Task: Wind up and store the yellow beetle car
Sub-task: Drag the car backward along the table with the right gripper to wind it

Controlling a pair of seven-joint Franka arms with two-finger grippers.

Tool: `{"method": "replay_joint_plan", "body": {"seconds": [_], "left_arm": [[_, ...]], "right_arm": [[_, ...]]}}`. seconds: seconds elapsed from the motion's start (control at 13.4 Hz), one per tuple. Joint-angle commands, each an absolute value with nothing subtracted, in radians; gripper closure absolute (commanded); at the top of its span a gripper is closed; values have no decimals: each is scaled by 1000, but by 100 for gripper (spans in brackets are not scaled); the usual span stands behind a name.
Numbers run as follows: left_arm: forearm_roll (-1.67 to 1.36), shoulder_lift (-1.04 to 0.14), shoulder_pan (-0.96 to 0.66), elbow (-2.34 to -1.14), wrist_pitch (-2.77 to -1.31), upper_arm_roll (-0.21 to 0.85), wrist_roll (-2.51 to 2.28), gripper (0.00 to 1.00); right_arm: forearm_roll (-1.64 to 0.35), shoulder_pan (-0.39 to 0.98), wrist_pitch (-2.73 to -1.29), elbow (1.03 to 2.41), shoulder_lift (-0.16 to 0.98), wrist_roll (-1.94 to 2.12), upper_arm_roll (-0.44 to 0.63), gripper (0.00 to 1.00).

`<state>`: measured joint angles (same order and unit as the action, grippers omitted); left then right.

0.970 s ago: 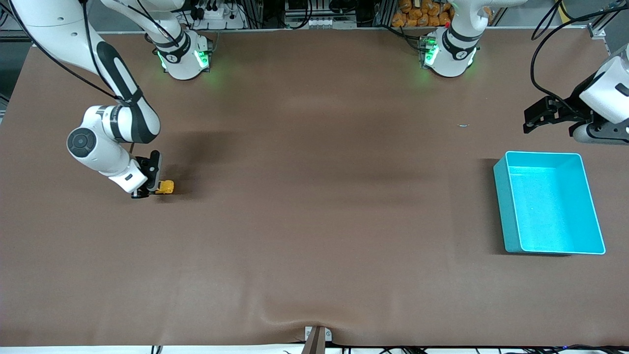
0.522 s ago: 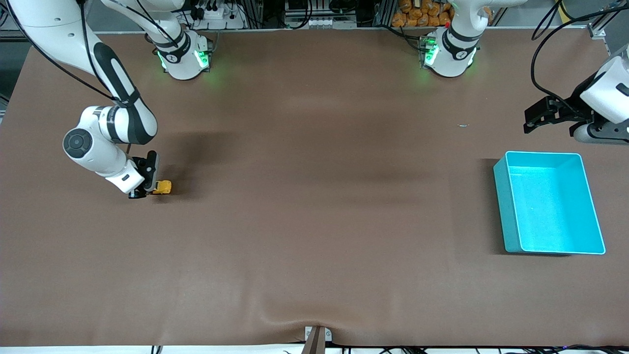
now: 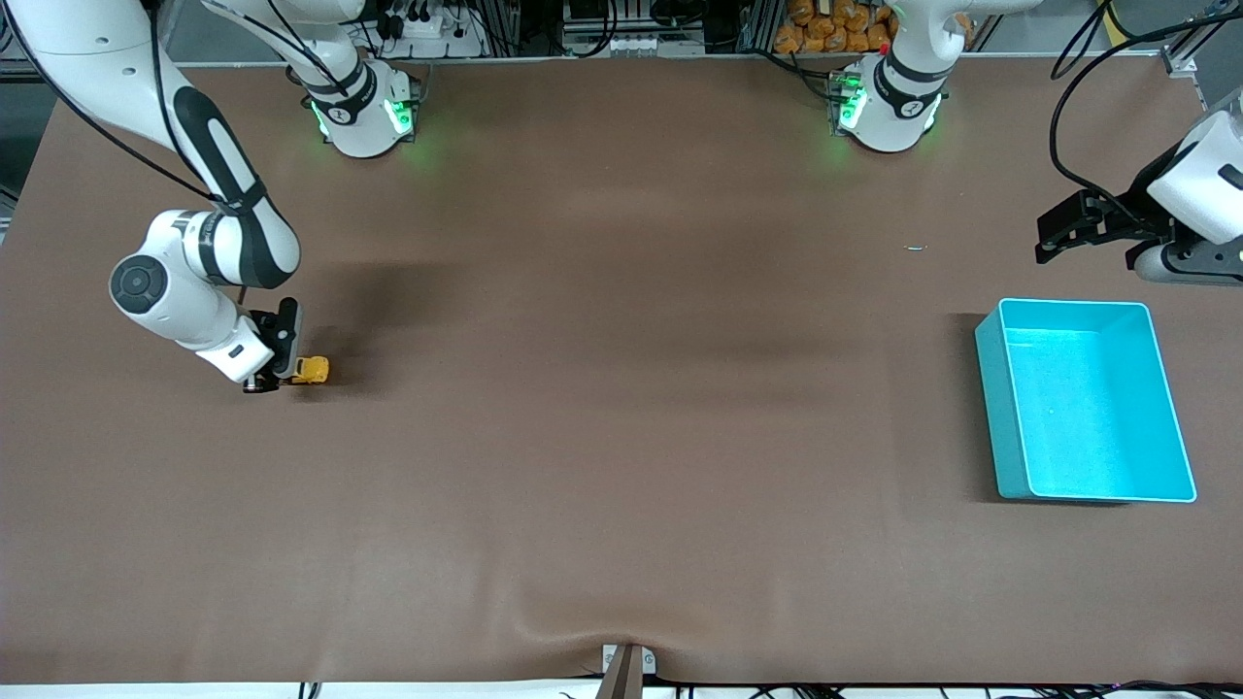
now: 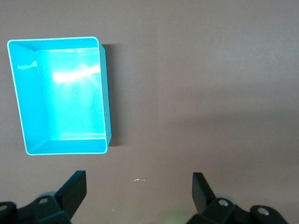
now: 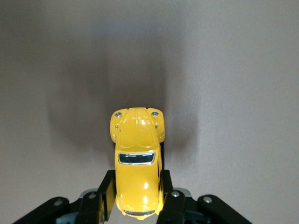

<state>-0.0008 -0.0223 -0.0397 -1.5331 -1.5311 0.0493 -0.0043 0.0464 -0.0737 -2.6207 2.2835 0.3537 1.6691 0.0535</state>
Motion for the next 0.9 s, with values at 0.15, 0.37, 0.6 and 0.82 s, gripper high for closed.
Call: {"method": "replay_joint_plan", "body": {"seconds": [0.15,0.37,0.6,0.82], "left_arm": [[-21,-6,-32,-1540,-1534,51,2,0],[-23,-6,-32,-1540,-1534,51,2,0],[-23,-6,-32,-1540,-1534,51,2,0],[-23,-8,-31,-1540,-1534,51,2,0]], "right_arm": [[58,-138,-2643,2244,443,1710,48,76],[58,-166,-2645,2243,453,1710,48,74],[58,-182,-2646,2232,462,1749,48,74],[58,-205,-2645,2215,482,1784,48,74]]}}
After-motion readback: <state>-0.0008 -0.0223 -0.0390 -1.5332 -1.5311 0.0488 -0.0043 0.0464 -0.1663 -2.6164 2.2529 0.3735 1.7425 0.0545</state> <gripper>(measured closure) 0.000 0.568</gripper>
